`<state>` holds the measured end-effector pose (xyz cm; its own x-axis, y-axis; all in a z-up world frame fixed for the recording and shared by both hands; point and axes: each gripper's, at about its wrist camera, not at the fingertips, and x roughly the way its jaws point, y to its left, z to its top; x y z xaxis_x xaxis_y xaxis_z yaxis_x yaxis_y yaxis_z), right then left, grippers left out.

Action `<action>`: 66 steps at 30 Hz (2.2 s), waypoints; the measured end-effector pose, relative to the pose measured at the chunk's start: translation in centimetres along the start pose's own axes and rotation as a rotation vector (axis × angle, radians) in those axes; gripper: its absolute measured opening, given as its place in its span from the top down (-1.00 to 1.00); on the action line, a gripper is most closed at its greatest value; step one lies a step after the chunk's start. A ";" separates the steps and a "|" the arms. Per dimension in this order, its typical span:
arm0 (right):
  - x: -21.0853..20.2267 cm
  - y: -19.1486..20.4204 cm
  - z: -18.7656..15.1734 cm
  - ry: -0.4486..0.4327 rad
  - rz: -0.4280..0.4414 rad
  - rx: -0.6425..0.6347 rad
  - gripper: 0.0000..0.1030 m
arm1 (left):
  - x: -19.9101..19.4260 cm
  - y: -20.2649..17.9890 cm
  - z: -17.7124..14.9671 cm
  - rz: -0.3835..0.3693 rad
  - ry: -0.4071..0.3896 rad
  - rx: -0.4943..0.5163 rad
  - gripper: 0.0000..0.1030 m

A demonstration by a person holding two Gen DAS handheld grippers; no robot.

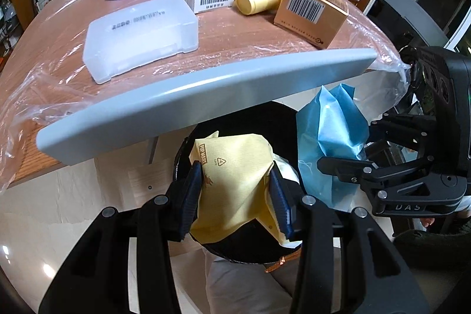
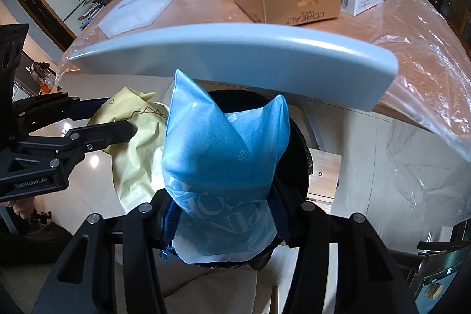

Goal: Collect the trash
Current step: 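Carry the blue bag and yellow wrapper in both grippers over the black trash bin, then open the right gripper over the bin while the left gripper releases the yellow wrapper, then move both grippers back over the table toward the remaining boxes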

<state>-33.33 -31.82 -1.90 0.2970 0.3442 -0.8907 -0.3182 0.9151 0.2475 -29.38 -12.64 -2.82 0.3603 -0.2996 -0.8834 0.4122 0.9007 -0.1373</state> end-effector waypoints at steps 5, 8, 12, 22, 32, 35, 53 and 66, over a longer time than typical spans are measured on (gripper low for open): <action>1.1 -0.1 0.6 0.012 -0.002 0.009 -0.01 | 0.9 0.2 0.1 0.006 0.013 0.009 0.11; 1.6 0.2 0.8 0.020 -0.007 0.002 -0.01 | 1.3 0.1 0.2 0.011 0.017 0.013 0.11; 2.1 0.3 0.7 0.031 -0.011 -0.001 -0.01 | 1.8 0.1 0.0 0.011 0.030 0.009 0.11; 2.8 -0.1 1.0 0.046 -0.014 0.015 -0.06 | 2.8 0.0 0.2 0.011 0.042 0.007 0.11; 1.0 -0.8 1.0 0.030 -0.035 0.066 -0.47 | 2.4 0.7 0.2 0.023 0.033 -0.014 -0.40; 0.2 -1.2 0.7 0.018 -0.049 0.073 -0.49 | 2.2 1.1 0.1 0.027 0.038 -0.019 -0.41; -13.0 1.2 2.3 -0.418 -0.314 -0.063 -0.92 | -8.6 1.3 2.7 0.053 -0.267 -0.025 -0.97; -10.2 1.2 8.7 -0.385 -0.227 -0.069 -0.92 | -6.7 5.2 7.5 0.095 -0.254 -0.230 -0.97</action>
<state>-28.92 -32.43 10.83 0.6757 0.2010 -0.7092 -0.2613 0.9650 0.0246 -23.37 -8.26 5.77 0.5969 -0.2538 -0.7611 0.1784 0.9669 -0.1825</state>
